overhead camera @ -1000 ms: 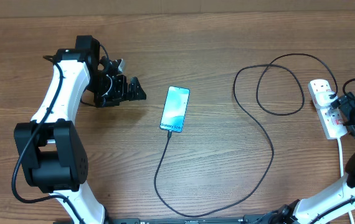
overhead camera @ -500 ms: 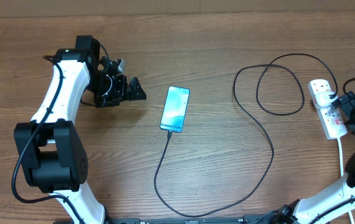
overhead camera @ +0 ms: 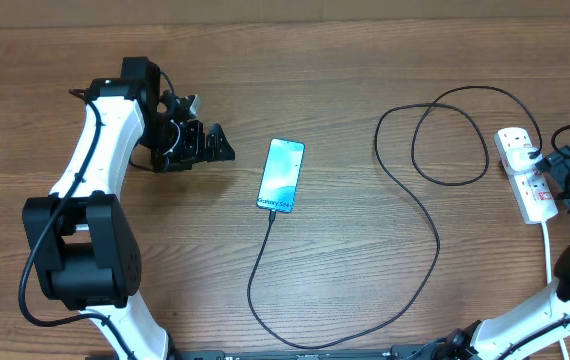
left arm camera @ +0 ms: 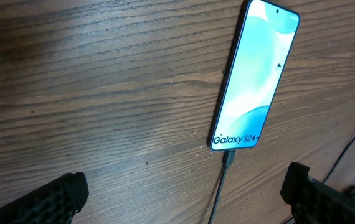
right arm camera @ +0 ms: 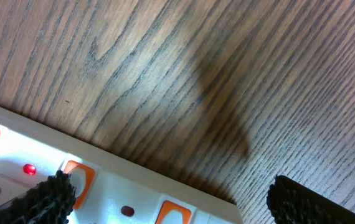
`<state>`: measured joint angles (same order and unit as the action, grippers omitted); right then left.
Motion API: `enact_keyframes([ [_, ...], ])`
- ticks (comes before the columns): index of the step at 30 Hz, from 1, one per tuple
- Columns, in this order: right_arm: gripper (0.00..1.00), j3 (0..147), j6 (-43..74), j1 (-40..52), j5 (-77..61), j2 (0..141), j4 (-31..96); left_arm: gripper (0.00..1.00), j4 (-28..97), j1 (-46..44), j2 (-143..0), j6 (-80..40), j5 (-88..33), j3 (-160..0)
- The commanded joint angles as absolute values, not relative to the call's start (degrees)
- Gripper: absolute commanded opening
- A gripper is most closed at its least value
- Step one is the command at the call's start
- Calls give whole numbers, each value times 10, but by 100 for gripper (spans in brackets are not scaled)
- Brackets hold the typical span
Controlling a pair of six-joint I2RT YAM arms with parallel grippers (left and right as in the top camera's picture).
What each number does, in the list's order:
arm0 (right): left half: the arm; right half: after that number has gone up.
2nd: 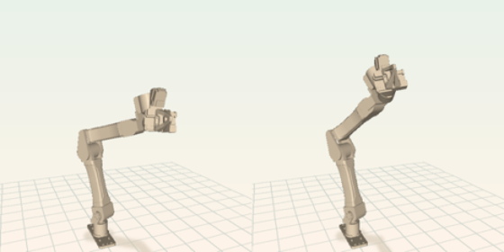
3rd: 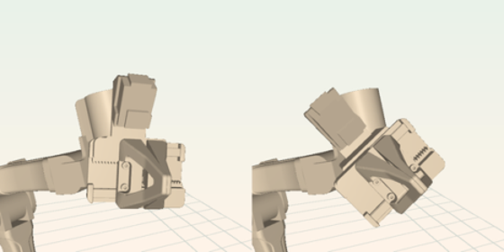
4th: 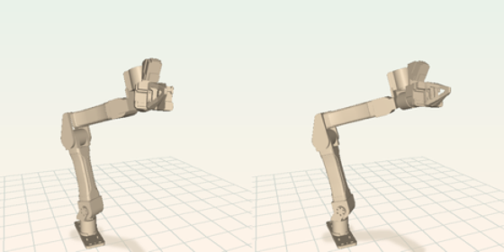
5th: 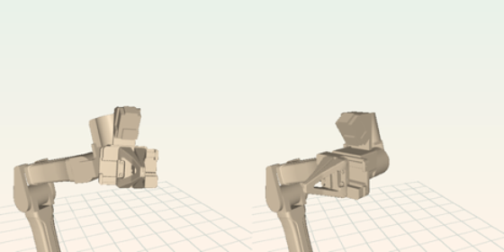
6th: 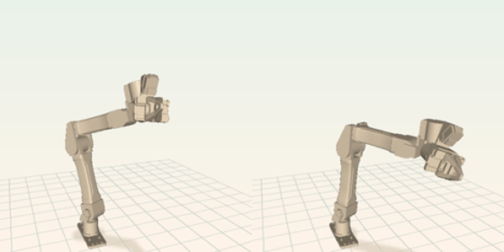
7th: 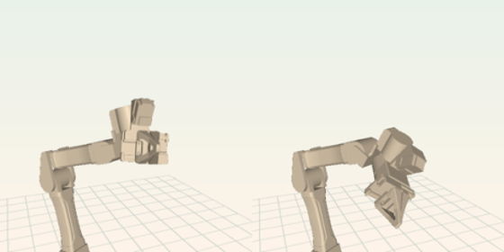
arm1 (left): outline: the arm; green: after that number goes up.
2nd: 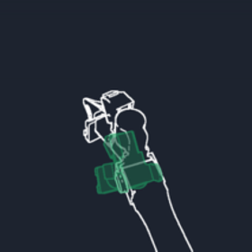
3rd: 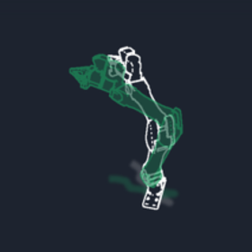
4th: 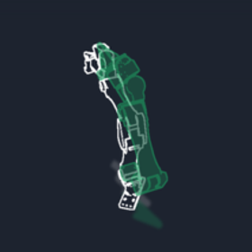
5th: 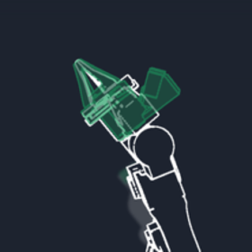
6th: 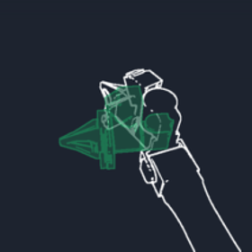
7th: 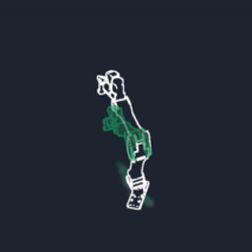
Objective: Plug charger to phone and switch on socket
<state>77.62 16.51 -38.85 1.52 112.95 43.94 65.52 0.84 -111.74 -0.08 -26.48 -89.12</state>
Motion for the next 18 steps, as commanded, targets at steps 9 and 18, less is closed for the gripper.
enact_keyframes([
  [9,100,771,167,-382,20,1149,436,100,655,7,-1105,-2,-264,-892],
  [18,100,771,167,-382,18,1151,445,100,655,7,-1105,-2,-264,-892],
])
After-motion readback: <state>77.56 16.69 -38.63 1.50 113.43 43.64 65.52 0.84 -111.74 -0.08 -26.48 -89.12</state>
